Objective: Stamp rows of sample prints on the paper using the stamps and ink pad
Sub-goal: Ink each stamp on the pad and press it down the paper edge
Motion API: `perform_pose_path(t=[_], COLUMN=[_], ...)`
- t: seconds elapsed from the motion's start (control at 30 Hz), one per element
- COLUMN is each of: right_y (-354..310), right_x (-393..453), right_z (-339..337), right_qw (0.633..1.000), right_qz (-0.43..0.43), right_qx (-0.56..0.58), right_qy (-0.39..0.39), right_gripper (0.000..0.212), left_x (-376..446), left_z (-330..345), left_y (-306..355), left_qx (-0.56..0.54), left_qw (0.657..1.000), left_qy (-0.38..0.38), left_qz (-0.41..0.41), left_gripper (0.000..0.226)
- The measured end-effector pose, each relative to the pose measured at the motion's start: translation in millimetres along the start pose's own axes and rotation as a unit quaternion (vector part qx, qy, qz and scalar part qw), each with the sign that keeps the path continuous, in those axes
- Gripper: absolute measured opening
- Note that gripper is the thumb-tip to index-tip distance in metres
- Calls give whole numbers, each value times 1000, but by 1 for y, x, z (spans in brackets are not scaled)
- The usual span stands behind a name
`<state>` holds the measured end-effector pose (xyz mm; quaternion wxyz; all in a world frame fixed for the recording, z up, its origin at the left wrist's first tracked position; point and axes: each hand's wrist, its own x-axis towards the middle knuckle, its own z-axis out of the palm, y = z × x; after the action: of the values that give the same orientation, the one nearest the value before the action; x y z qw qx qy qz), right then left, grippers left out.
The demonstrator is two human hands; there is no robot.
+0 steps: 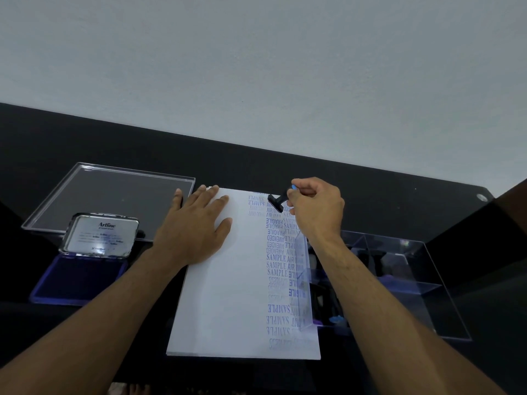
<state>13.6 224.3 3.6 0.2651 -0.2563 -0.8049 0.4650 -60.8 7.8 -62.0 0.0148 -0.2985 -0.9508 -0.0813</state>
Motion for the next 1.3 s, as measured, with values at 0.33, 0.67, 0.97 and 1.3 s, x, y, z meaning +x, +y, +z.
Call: perform_pose_path(t=[0.33,0.67,0.97,1.3], right_y=[-19,-68,-105,-132], right_x=[-13,-77,-142,-192], right_z=[-1,47,94,130], right_qw=[998,984,962,924], right_qz=[-46,-129,-173,-253], right_qx=[-8,-42,-41,-111], right_qy=[-31,-119,-209,-266], right_gripper=[19,18,23,27], left_x=[-7,-98,-188,-235], left_z=[-17,-55,-60,-46], left_y=[-5,-46,-102,-146], left_qx=[-55,-112,-72,-58], left_qw=[998,989,984,979], left_qy=[35,86,114,115], left_qz=[-15,-49,-114,-160], left_gripper=[74,69,66,67])
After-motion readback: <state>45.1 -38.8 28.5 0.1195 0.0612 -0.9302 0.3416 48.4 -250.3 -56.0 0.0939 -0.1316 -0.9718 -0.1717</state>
